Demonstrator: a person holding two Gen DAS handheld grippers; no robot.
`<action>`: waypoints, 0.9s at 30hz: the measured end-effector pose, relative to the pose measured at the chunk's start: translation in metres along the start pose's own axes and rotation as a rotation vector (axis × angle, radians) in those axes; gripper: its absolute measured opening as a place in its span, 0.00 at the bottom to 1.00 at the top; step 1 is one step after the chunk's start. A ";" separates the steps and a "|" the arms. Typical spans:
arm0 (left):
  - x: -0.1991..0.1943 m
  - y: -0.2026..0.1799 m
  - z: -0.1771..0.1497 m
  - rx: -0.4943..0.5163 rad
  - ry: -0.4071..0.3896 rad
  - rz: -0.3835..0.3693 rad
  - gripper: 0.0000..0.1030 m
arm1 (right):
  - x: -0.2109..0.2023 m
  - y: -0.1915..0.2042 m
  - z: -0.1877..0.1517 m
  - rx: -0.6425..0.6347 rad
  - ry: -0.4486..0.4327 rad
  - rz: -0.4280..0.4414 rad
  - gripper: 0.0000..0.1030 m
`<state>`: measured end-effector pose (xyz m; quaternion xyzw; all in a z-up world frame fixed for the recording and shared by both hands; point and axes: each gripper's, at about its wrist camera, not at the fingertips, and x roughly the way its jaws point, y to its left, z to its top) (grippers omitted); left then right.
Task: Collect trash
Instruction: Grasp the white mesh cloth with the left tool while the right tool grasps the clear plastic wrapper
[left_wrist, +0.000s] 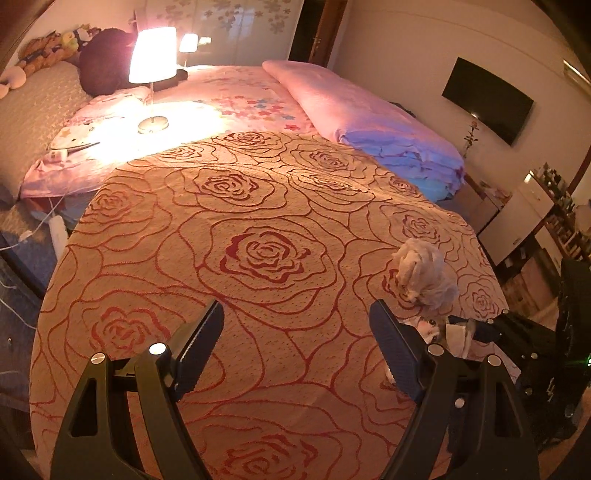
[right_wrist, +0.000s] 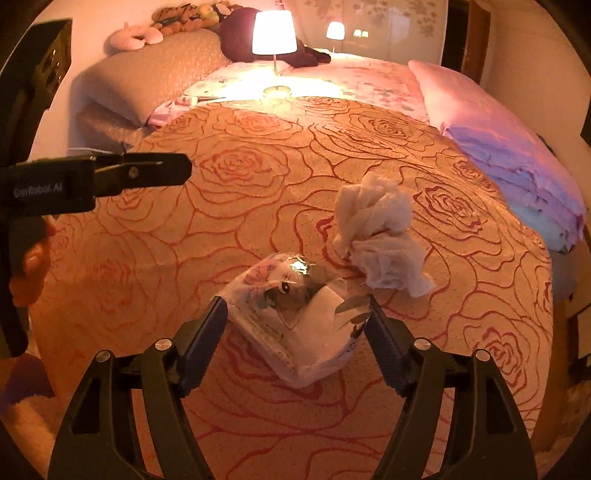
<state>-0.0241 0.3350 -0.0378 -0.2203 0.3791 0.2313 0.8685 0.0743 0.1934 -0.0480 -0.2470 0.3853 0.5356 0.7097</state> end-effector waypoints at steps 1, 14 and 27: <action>0.001 0.001 0.000 -0.002 0.001 0.002 0.76 | 0.000 0.001 -0.001 -0.003 -0.003 -0.008 0.60; 0.011 -0.011 -0.003 0.023 0.027 -0.008 0.76 | -0.019 -0.006 -0.027 0.092 -0.023 -0.020 0.26; 0.038 -0.079 0.008 0.176 0.056 -0.087 0.76 | -0.066 -0.078 -0.087 0.403 -0.038 -0.159 0.24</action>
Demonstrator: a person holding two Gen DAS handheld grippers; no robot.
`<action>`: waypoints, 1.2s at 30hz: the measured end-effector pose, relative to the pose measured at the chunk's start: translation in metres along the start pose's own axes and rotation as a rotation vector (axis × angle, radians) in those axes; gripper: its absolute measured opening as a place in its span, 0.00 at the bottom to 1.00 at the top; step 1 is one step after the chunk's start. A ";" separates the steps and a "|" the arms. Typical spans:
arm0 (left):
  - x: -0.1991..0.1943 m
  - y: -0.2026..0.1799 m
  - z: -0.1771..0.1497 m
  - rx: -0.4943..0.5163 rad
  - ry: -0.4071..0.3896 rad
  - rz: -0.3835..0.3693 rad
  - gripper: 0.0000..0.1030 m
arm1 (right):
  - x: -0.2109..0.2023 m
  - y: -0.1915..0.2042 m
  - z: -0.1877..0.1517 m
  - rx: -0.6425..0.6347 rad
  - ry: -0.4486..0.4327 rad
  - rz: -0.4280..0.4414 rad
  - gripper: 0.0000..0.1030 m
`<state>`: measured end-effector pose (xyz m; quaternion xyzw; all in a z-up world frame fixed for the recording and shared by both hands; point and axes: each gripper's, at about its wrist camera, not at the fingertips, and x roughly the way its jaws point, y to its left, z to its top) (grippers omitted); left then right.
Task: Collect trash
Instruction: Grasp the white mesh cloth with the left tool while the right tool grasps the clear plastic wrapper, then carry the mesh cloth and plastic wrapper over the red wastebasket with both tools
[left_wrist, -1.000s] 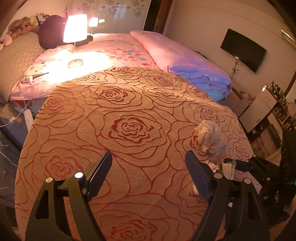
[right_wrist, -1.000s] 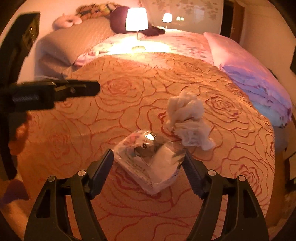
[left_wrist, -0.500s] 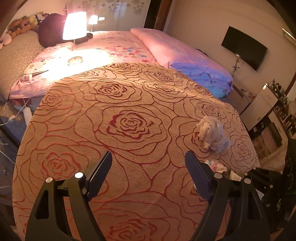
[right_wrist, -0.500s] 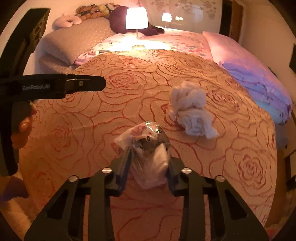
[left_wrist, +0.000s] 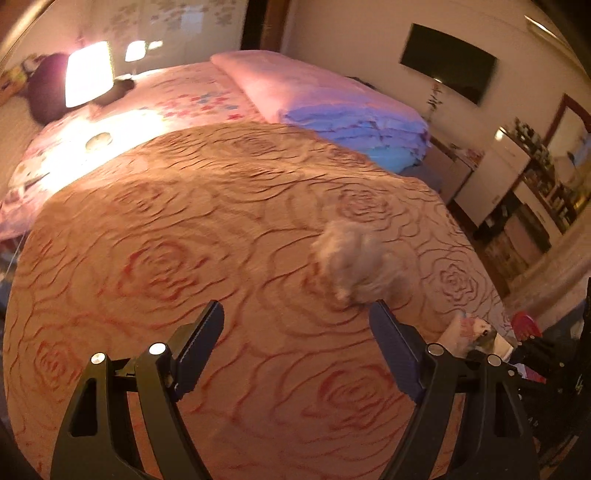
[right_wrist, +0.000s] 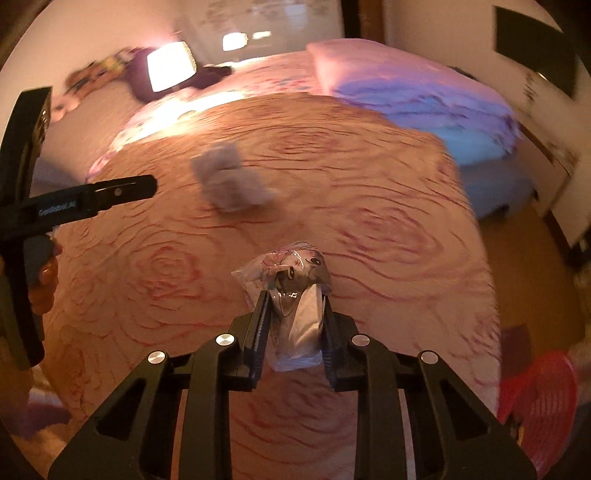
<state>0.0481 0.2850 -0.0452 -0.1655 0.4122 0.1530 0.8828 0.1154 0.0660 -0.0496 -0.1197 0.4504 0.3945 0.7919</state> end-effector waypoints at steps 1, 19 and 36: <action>0.003 -0.004 0.002 0.009 -0.001 -0.004 0.76 | -0.002 -0.007 -0.002 0.021 -0.002 -0.008 0.24; 0.064 -0.067 0.032 0.151 0.033 0.055 0.75 | -0.022 -0.068 -0.019 0.204 -0.025 -0.061 0.24; 0.065 -0.072 0.023 0.203 0.037 0.095 0.35 | -0.022 -0.076 -0.023 0.239 -0.023 -0.062 0.24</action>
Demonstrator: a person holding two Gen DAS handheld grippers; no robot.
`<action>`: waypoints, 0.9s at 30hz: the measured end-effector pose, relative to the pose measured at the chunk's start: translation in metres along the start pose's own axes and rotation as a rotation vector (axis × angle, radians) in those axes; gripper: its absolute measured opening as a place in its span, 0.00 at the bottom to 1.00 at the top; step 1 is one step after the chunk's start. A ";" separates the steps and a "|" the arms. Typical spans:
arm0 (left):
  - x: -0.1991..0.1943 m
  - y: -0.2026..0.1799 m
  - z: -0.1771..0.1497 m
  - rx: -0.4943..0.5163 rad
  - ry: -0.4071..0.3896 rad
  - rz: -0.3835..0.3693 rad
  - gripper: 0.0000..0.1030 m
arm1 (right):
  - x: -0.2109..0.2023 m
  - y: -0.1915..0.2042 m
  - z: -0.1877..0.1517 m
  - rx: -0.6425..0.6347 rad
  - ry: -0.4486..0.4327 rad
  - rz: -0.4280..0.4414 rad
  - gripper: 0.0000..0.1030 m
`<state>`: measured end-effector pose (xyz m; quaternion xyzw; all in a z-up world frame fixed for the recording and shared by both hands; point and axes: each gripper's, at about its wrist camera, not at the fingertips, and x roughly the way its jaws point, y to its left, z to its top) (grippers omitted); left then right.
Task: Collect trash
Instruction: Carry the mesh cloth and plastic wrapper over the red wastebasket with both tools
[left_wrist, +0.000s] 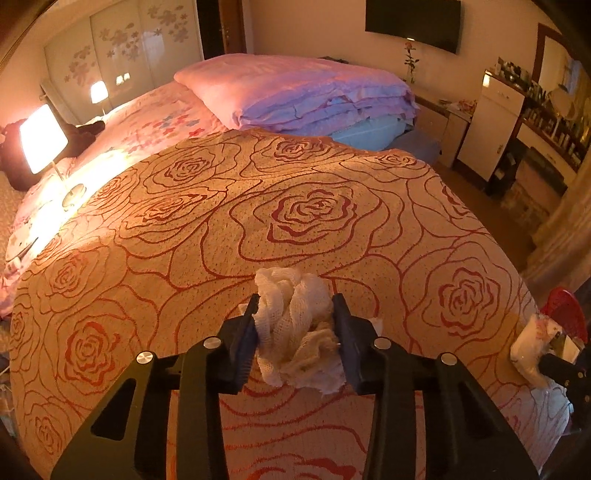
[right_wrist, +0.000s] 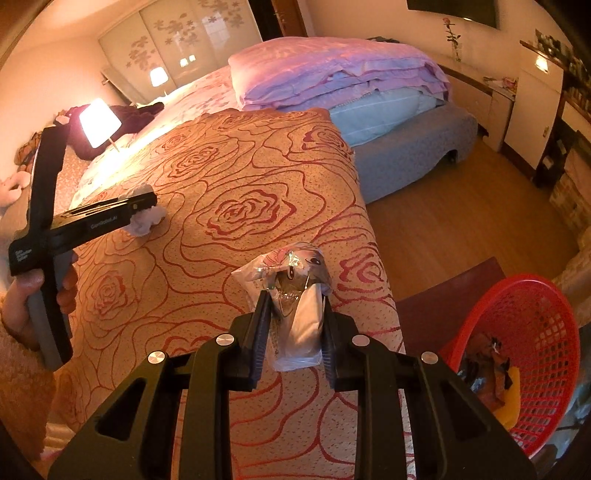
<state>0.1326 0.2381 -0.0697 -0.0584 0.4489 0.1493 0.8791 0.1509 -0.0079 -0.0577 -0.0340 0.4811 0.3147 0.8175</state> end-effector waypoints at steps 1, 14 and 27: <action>-0.002 0.000 -0.001 0.000 0.000 -0.002 0.35 | 0.000 0.000 0.000 0.001 0.000 0.000 0.24; -0.032 -0.004 -0.028 0.007 0.004 -0.028 0.33 | -0.005 0.000 -0.003 0.021 -0.019 0.000 0.24; -0.069 -0.017 -0.068 0.028 -0.005 -0.117 0.33 | -0.031 -0.010 -0.005 0.066 -0.091 -0.029 0.24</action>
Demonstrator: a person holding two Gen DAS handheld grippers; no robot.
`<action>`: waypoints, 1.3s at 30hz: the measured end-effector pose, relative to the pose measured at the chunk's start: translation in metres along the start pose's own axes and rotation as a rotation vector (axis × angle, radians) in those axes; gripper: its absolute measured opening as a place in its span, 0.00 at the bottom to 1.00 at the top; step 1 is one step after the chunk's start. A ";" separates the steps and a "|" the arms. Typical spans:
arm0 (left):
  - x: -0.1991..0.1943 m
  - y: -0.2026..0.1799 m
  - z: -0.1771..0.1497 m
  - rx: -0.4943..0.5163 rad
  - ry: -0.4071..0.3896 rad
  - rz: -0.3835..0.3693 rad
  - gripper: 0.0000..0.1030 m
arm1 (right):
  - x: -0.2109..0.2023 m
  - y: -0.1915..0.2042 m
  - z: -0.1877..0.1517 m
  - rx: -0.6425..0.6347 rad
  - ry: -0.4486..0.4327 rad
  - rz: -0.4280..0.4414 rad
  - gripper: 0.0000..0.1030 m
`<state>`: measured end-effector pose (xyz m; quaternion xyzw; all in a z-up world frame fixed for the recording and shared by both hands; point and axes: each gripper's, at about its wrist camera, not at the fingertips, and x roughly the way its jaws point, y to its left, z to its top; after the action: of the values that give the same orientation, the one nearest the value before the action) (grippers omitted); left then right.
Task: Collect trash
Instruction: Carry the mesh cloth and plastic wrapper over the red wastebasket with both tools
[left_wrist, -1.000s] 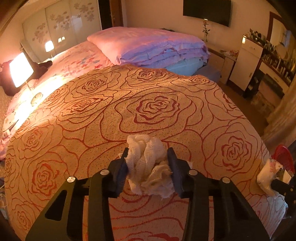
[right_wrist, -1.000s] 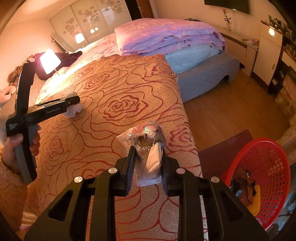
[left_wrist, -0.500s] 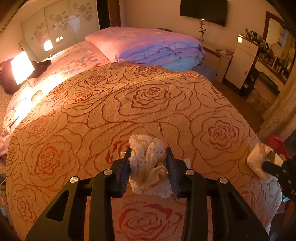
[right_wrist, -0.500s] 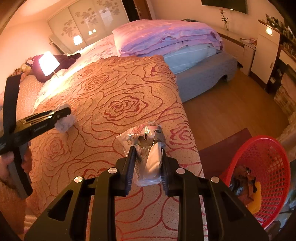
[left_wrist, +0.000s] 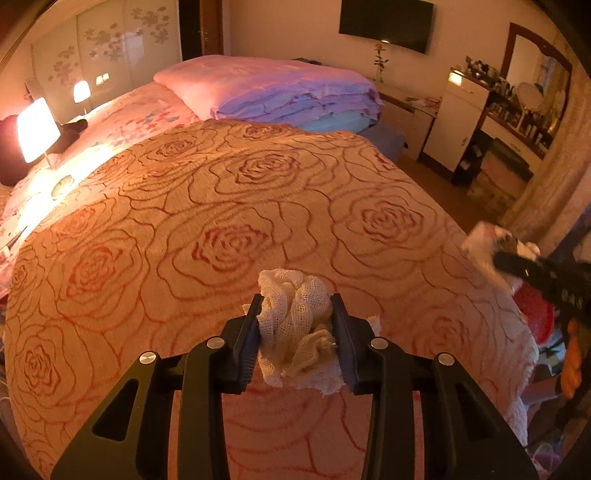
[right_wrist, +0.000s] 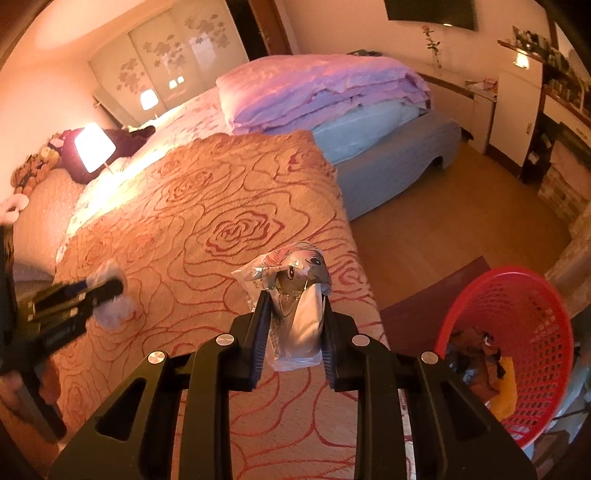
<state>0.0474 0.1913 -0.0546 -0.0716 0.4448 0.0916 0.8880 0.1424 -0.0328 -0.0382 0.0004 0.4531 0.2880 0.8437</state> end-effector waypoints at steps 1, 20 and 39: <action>-0.002 -0.003 -0.003 0.004 -0.001 -0.009 0.33 | -0.002 -0.003 0.000 0.007 -0.006 -0.005 0.24; -0.010 -0.050 0.004 0.106 -0.017 -0.088 0.33 | -0.025 -0.051 -0.004 0.122 -0.052 -0.099 0.24; 0.008 -0.128 0.026 0.269 -0.007 -0.204 0.33 | -0.052 -0.115 -0.015 0.246 -0.085 -0.225 0.24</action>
<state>0.1011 0.0733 -0.0401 0.0035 0.4405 -0.0592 0.8958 0.1651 -0.1576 -0.0377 0.0652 0.4462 0.1339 0.8825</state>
